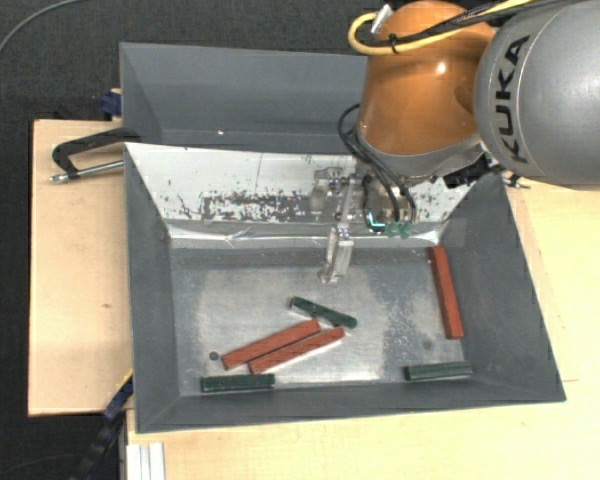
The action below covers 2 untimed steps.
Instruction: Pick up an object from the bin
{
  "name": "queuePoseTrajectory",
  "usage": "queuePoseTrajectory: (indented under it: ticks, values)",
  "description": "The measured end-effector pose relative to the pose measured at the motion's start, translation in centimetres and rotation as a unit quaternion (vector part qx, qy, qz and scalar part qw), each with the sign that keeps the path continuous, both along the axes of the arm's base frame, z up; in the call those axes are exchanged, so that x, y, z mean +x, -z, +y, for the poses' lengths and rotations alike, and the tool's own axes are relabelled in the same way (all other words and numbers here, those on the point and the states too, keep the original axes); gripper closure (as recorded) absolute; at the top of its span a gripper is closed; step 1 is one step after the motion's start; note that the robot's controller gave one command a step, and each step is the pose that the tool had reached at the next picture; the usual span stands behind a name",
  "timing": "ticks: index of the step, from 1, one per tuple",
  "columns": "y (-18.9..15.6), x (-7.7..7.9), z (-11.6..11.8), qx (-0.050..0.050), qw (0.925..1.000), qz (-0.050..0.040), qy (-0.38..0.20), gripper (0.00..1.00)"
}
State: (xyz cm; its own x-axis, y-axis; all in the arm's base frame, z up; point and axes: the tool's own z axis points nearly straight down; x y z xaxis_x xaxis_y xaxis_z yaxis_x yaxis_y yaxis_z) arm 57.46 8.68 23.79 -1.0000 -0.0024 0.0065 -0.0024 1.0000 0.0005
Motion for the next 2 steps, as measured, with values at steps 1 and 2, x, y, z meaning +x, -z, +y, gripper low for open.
queuePoseTrajectory:
  ticks: [1,2]
  values:
    - [9.3,-5.7,0.8,0.001,0.9917,-0.0001,-0.129,0.00]
    - [17.1,-2.5,-3.3,0.000,0.9955,-0.0008,-0.095,0.00]
